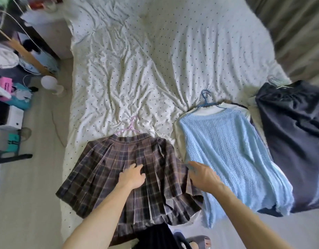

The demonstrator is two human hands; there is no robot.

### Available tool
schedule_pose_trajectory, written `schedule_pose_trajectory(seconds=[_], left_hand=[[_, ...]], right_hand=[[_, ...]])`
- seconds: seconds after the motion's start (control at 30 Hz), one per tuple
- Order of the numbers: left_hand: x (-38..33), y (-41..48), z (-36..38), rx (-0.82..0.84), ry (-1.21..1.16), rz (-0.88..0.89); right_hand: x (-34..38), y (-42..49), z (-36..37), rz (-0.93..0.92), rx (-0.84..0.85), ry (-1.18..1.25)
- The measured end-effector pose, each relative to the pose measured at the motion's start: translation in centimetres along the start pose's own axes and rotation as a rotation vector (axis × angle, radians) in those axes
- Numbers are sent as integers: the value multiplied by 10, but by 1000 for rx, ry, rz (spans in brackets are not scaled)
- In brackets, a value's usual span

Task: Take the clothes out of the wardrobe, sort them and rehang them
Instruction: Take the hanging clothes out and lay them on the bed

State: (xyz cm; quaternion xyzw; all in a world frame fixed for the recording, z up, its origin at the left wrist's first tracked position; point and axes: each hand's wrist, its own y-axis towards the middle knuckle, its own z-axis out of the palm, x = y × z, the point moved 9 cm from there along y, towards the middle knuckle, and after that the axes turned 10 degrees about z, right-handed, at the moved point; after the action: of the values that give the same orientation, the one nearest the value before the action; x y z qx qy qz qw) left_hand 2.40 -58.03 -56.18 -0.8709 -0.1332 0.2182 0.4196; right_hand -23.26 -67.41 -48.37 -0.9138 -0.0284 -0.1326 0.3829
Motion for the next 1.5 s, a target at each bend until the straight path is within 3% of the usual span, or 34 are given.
schedule_pose_trajectory(seconds=[0.17, 0.33, 0.6, 0.8, 1.13, 1.5], left_hand=[[-170, -38, -47, -210, 133, 315], [-370, -99, -37, -306, 335, 626], [-674, -226, 64, -384, 604, 1131], [-838, -343, 190, -326, 787, 1539], [-949, -520, 428, 12, 942, 2160], [-965, -681, 585, 300, 1038, 2649]], right_hand=[[-90, -89, -96, -54, -325, 153], [-236, -207, -164, 33, -695, 293], [-472, -417, -184, 432, -1080, 383], [-580, -572, -137, 770, -1323, 454], [-662, -756, -5, 1416, -1415, 575], [-634, -864, 100, 2030, -1364, 605]])
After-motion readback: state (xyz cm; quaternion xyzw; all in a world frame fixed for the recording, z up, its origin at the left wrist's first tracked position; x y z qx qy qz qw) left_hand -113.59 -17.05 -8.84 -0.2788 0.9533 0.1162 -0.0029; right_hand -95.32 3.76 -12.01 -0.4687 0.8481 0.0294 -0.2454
